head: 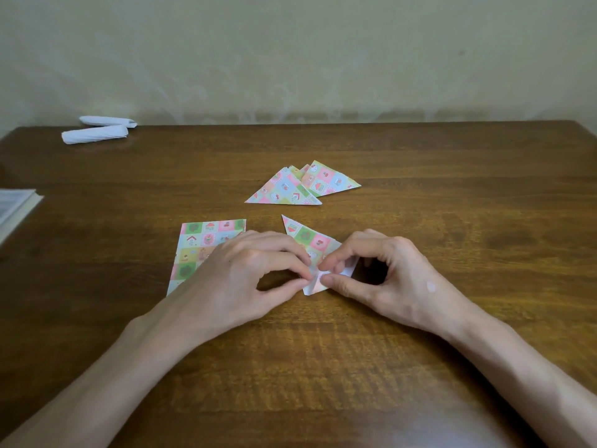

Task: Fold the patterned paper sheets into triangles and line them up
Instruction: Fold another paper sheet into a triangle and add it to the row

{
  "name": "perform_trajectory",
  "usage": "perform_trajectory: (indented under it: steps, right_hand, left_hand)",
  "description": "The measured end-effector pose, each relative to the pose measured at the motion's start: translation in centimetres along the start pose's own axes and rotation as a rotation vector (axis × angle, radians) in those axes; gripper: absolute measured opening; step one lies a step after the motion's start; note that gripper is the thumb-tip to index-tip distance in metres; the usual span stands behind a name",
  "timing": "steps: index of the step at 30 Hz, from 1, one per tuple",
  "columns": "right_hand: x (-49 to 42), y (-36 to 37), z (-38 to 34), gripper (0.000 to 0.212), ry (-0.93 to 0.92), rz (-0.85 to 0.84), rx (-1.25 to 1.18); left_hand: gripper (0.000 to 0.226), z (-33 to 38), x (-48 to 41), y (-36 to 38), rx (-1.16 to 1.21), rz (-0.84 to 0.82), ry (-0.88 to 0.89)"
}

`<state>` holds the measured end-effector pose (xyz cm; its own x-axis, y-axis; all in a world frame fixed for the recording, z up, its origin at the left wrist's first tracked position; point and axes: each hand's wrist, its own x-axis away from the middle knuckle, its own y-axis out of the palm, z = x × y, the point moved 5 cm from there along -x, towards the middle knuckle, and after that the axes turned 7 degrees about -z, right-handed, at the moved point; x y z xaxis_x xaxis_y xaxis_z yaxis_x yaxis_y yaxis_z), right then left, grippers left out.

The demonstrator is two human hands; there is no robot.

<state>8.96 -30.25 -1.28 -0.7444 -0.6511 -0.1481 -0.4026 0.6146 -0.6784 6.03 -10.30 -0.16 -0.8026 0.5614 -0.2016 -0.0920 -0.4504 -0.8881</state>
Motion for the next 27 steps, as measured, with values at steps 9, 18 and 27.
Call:
perform_trajectory:
  steps: [9,18,27]
  right_hand:
    - [-0.1,0.2,0.3,0.011,0.029,0.018,0.013]
    - [-0.2,0.3,0.4,0.009,0.03,0.032,0.025]
    - [0.6,-0.7,0.0,0.008,-0.009,0.094,0.025]
  left_hand:
    - [0.028,0.0,0.5,-0.7,0.035,-0.157,0.023]
    - [0.037,0.3,0.8,-0.4,-0.041,-0.209,0.032]
    - [0.036,0.2,0.8,0.0,-0.051,-0.231,0.032]
